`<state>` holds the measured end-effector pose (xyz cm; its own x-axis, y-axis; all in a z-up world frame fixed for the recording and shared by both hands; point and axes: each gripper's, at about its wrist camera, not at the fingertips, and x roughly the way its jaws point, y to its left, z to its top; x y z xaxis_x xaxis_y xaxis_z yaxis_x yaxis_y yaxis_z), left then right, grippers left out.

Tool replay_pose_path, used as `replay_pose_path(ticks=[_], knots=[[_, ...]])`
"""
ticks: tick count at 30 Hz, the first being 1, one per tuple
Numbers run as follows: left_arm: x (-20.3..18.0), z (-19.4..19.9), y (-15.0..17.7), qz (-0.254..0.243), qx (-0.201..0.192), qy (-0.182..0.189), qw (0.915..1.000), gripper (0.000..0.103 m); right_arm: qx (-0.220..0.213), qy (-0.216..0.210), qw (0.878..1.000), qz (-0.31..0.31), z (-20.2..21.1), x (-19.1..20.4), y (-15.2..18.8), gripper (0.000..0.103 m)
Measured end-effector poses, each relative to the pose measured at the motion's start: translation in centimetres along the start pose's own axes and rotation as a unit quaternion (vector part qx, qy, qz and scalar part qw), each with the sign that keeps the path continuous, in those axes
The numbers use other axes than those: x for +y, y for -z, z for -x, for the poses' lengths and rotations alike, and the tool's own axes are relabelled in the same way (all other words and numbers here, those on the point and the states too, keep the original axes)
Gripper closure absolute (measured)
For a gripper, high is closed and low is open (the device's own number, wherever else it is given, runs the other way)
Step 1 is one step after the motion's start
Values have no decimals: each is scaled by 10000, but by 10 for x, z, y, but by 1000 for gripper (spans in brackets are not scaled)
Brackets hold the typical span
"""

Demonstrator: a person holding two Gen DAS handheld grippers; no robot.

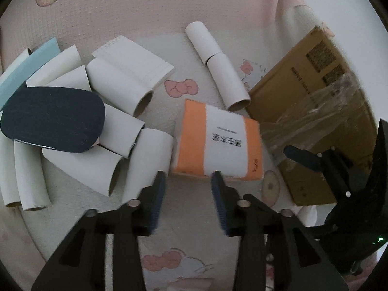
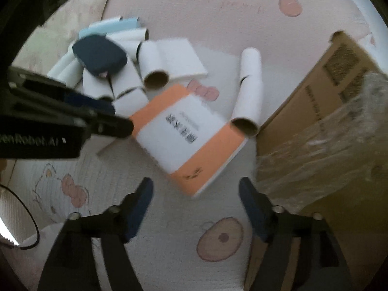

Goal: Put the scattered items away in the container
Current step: 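Lift the tissue pack with the left gripper toward the cardboard box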

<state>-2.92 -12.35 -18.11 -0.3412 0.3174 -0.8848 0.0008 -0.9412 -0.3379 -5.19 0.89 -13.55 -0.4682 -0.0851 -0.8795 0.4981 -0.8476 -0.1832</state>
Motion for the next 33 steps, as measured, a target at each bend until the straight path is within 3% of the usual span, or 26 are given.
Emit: replay_pose_path(ticks=[1,4,8,10,15,20,25,33], knots=[[0,3,-1,50,-42,48,10000,46,-76,-60,9999,-52,3,-2,0,24],[-4,9,-5,-3,-128,134,9998,44,-277,-185,9992,-233,9,-8,1,17],[-9,6,-9,-223,-151,87,9996,44,-349,-258,9985,-344,9,-10,0,17],[-9,1,-11,-256,-154,242,9993,44,-320,-233,9986,-351,7,-9,-1,17],[5,-20,-22,148,56,731,9972,44,-105,-93,9993,-353,-5,-6,-1,17],[15,-35,-31,432,120,985,9941,44,-6,-362,9966,-745,-14,-15,-5,17],[25,-39,-33,698,148,1367,9880,44,-123,-1058,9816,-1585,-14,-38,-9,17],[27,-39,-30,660,114,1508,9863,44,121,-1476,9590,-2418,-37,-52,-11,17]])
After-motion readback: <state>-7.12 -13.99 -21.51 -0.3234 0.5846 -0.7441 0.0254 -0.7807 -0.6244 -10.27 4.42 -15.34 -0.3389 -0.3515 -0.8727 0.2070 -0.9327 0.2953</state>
